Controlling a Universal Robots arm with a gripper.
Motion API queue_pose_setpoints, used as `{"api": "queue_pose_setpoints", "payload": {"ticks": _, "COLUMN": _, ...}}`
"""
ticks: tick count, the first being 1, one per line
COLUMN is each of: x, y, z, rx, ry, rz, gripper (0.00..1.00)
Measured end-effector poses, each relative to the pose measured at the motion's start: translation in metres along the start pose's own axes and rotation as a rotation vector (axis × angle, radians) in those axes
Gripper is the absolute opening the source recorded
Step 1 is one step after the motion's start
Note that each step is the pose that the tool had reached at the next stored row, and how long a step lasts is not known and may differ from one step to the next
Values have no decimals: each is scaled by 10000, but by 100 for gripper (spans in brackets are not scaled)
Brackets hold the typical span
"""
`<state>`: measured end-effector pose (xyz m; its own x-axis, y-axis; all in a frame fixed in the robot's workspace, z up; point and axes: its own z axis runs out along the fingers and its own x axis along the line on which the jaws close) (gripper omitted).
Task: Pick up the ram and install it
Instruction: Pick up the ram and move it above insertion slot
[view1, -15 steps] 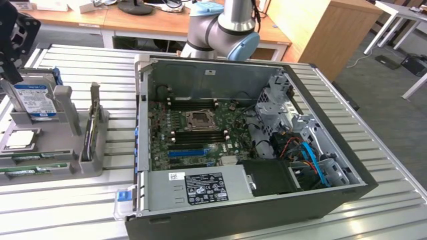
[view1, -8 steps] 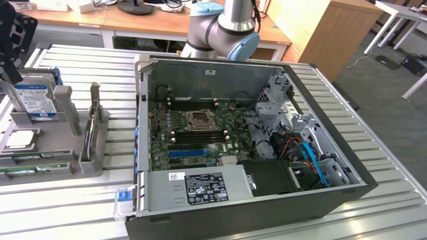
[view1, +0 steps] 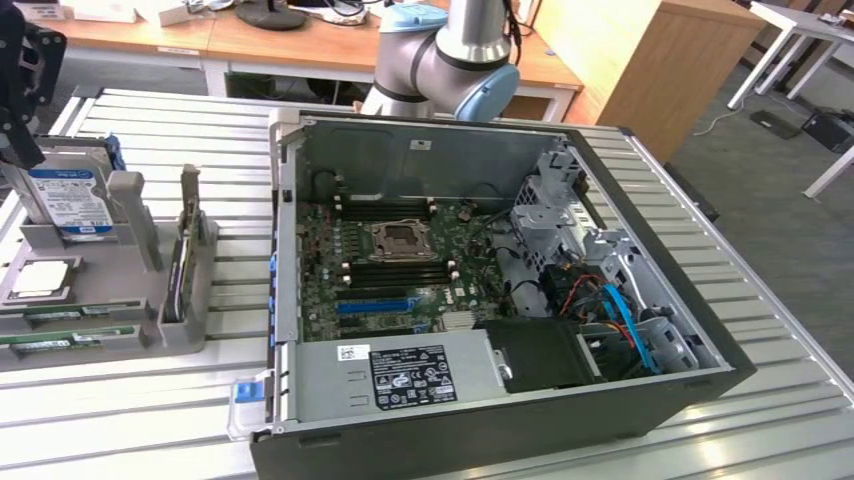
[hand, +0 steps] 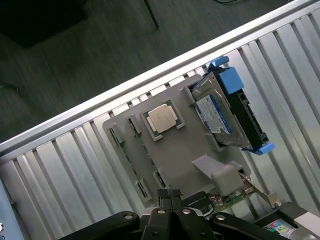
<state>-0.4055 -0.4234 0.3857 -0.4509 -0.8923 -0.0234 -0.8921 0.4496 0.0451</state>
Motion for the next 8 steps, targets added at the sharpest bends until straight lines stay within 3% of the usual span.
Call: {"api": "queue_pose_setpoints", "payload": {"ticks": 8, "x": 0, "y": -1, "z": 5, "rx": -34, "ry": 66, "rz": -1454, "gripper": 11}}
